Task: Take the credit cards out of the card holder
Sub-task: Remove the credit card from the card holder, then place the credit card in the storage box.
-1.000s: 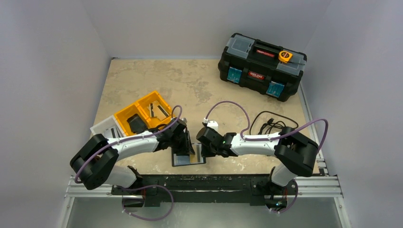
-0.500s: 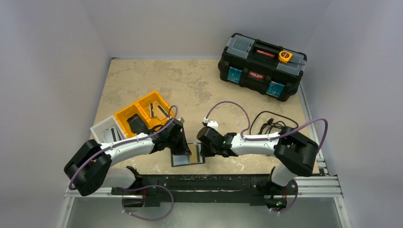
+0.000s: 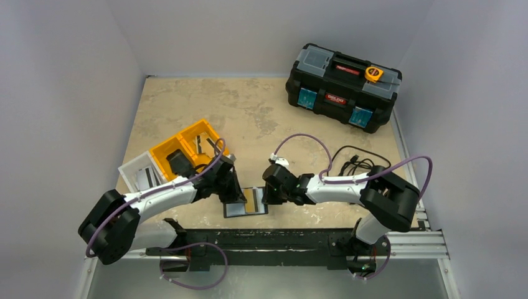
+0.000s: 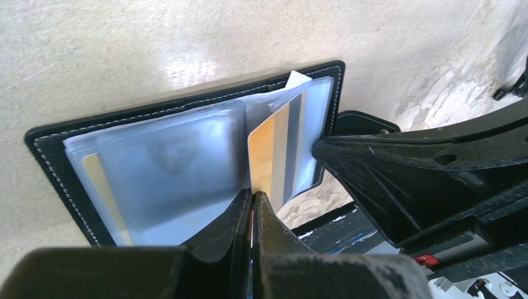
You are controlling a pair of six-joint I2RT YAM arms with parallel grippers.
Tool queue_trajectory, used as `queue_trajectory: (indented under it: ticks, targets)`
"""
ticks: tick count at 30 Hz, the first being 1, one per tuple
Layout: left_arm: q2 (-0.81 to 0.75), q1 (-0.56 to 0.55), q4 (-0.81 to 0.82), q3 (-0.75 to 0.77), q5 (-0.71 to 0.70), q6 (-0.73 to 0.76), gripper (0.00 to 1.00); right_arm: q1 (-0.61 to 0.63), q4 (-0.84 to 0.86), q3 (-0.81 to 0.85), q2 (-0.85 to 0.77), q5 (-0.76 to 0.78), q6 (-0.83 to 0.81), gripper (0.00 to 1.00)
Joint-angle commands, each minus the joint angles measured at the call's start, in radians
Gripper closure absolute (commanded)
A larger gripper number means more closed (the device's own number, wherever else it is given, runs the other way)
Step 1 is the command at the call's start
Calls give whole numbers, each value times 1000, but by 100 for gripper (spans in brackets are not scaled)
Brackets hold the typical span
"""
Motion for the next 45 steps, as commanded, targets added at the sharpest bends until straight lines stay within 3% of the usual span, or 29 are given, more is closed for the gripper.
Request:
queue_trajectory:
  ticks: [1,15,29,31,34,37,41,45]
  targets:
    - [-37,23,-13,-17,8,25,100,-4,-31,-57,94,38,5,100]
    - [-160,53,-233,33,-75,99,100,-5,-40,-44,69,39,-12,100]
    - [-340,54,-459,170,-180,140,100,-5,-81,101,-56,10,-88,99]
    - [-353,55,-494,205,-208,144,100,-5,-102,141,-103,14,-106,86]
    - [-347,67,-552,275,-281,154,100,-4,-119,192,-169,-3,-132,56]
    - [-320,96,-600,365,-352,170,100,-4,-146,225,-224,-10,-139,33]
    - [-242,190,-628,473,-391,195,100,-4,-177,249,-273,-3,-150,13]
    - [-133,316,-608,579,-381,226,100,-4,-219,256,-312,46,-171,4]
